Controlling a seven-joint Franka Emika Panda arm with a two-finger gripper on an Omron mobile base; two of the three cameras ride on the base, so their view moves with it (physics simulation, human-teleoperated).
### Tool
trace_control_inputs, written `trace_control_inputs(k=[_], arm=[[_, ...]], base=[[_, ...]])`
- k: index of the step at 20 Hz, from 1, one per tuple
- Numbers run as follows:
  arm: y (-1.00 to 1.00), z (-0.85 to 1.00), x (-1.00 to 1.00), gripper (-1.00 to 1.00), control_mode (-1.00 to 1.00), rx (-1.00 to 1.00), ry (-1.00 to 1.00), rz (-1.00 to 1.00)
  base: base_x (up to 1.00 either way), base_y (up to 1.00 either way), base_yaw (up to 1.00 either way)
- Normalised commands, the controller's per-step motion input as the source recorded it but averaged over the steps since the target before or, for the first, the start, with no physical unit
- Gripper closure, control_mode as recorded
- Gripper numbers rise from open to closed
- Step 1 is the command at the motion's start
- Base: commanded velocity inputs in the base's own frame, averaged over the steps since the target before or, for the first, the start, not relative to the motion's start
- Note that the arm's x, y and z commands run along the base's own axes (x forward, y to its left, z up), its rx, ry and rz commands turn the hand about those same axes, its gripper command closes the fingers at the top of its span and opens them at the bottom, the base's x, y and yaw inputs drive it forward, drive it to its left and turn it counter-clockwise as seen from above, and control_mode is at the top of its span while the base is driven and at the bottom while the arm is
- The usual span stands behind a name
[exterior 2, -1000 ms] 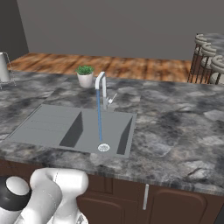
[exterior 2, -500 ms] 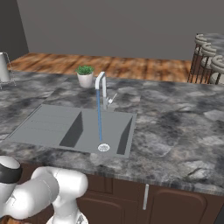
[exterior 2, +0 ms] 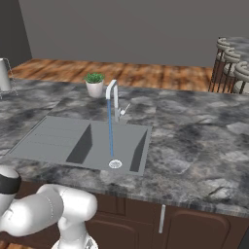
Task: Turn on the sink faucet and place the jug under the water for a few seconds to fill it up.
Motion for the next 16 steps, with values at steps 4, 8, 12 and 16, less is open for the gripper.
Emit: trace_control_inputs(k=[4, 8, 12, 16], arm=[[0.00, 0.02, 0.37, -1.00, -1.00, 0.02, 0.00, -0.04], [0.00, 0.01, 0.28, -1.00, -1.00, 0.01, -0.02, -0.04], [0.00, 0.00, 0.36, -1.00, -1.00, 0.00, -0.03, -0.04], [0.05, 0.00, 0.39, -1.00, -1.00, 0.00, 0.00, -0.04]], base=[[0.00, 0.00, 0.00], [0.00, 0.00, 0.00], [0.00, 0.00, 0.00], [0.00, 0.00, 0.00]])
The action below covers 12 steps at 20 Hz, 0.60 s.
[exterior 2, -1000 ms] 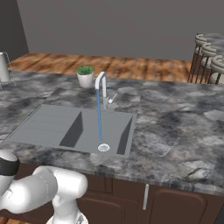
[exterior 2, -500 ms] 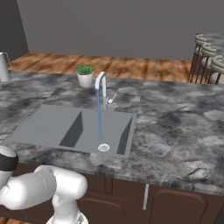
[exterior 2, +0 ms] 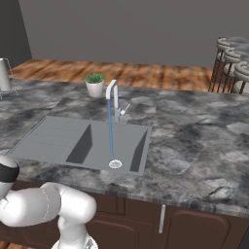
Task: Turn on the sink faucet and place the jug under the water for a few seconds to fill it up.
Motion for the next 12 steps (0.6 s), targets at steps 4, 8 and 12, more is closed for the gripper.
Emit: trace_control_inputs(k=[4, 8, 12], arm=[[0.25, 0.00, 0.30, -1.00, -1.00, 0.00, 0.00, -0.02], [0.52, 0.00, 0.36, -1.00, -1.00, 0.00, 0.00, -0.01], [0.55, 0.00, 0.29, -1.00, -1.00, 0.00, 0.00, -0.02]], base=[[0.00, 0.00, 0.00], [0.00, 0.00, 0.00], [0.00, 0.00, 0.00]])
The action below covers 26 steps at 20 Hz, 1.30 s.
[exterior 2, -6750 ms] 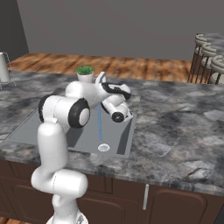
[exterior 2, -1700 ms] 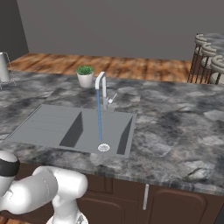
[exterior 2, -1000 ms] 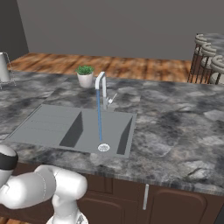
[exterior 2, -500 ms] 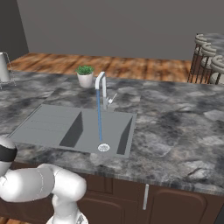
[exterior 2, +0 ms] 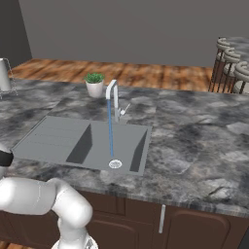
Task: Turn on the sink faucet and place the jug under the water for a few seconds to fill it up.
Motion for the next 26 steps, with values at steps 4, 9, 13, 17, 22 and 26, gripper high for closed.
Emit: trace_control_inputs(k=[4, 9, 13, 17, 22, 26], arm=[[0.45, 0.00, 0.18, -1.00, -1.00, 0.00, 0.00, -0.02], [0.40, 0.00, 0.04, -1.00, -1.00, 0.00, 0.01, -0.02], [0.33, 0.00, 0.02, -1.00, -1.00, 0.00, 0.04, -0.02], [0.14, 0.00, 0.07, -1.00, -1.00, 0.00, 0.01, -0.04], [0.01, -0.08, 0.00, -1.00, -1.00, 0.00, 0.00, -0.05], [0.08, -0.06, 0.00, -1.00, -1.00, 0.00, 0.00, -0.04]], base=[[0.00, 0.00, 0.00], [0.00, 0.00, 0.00], [0.00, 0.00, 0.00], [0.00, 0.00, 0.00], [0.00, 0.00, 0.00], [0.00, 0.00, 0.00]])
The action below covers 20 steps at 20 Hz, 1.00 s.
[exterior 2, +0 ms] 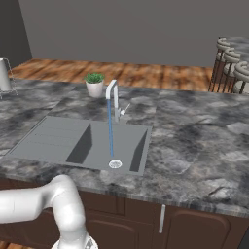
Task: Turn on the sink faucet and place the jug under the water for a few seconds to fill it up.
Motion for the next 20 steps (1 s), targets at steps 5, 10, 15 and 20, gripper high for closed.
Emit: trace_control_inputs(k=[5, 10, 15, 20], arm=[[0.05, -0.16, 0.00, -1.00, -1.00, 0.00, 0.00, -0.02], [0.00, -0.17, 0.00, -1.00, -1.00, 0.00, 0.00, -0.01], [0.00, -0.13, 0.07, -1.00, -1.00, 0.00, 0.00, -0.01], [0.00, -0.15, 0.12, -1.00, -1.00, 0.00, 0.02, 0.00]], base=[[0.00, 0.00, 0.00], [0.00, 0.00, 0.00], [0.00, 0.00, 0.00], [0.00, 0.00, 0.00]])
